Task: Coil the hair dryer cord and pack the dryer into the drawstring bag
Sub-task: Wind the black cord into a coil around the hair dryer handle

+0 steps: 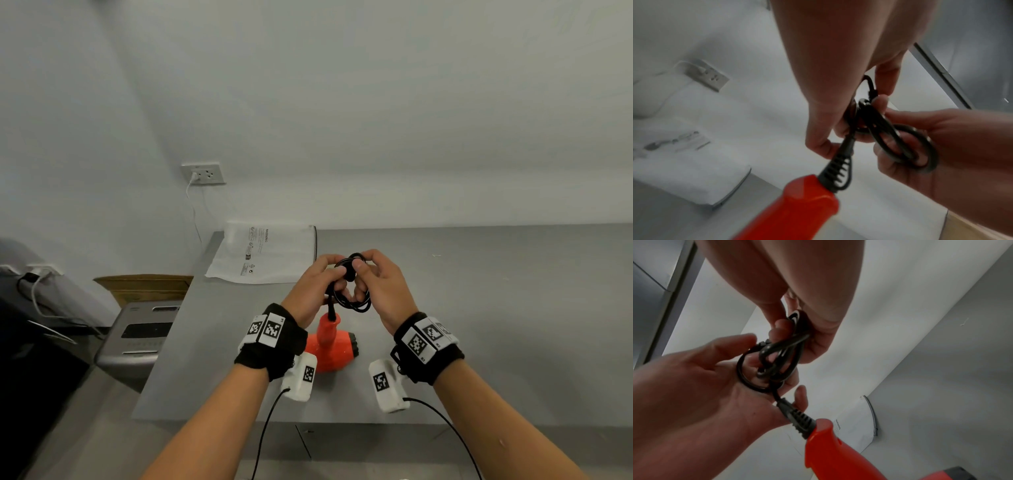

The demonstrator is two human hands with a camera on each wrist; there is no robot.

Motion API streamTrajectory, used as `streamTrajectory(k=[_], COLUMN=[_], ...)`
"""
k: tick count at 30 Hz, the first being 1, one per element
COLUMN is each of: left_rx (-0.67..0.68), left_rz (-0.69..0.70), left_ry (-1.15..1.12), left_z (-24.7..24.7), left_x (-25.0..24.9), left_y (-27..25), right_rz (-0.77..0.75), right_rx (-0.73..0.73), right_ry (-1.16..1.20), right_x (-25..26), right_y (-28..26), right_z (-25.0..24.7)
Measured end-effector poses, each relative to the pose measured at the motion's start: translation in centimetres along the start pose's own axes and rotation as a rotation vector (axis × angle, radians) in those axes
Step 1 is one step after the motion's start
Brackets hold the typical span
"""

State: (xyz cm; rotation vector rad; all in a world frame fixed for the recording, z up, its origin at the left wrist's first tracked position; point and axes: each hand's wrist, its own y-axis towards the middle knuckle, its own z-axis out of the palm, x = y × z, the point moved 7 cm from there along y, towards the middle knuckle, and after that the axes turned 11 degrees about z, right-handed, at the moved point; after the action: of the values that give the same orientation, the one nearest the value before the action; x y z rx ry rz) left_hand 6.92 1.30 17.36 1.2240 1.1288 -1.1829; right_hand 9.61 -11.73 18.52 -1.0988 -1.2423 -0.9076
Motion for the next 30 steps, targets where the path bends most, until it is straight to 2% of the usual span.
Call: streamTrajectory(k=[3,6,12,16,20,25,28,30], left_rx=[-0.044,-0.110,-0.153,-0.208,-0.204,-0.317,-0.324,-0.299], left_rz=[-0.047,-0.040,-0.011,0.012,-0.032,-0.005,0.013,0.022], left_ry=[-0.119,-0.105,-0.045,-0.145,-0.279,-0.352,-0.267,-0.197], left_z=[-0.3,-0.4,-0.4,-0.4,-0.9,-2.0,-1.5,-1.1], left_x=[0.3,0.3,0.0,-0.6,-0.7,-1.0,-1.0,-1.0], left_y=[0.0,0.0,0.2,0.4,0.8,1.0,1.0,1.0], right_rz=[0.001,-0.009,-0.054,-0.062,-0.028,0.008,-0.092,-0.295], right_rx=[0.015,0.037,0.063,0.094,0.008,-0.050,-0.183,-0.247], right_ry=[0.020,0.033,-0.028,-0.071,-0.063,-0.072,-0.268,-0.535], right_x=[0.2,0.6,1.0,0.8,0.2,-1.0,-0.7,0.4], right_y=[-0.1,-0.1,-0.3,-0.6,-0.2,0.4,0.3,-0.9], right_z=[0.0,0.0,0.0,1.2,0.6,-0.7,-1.4,-1.1])
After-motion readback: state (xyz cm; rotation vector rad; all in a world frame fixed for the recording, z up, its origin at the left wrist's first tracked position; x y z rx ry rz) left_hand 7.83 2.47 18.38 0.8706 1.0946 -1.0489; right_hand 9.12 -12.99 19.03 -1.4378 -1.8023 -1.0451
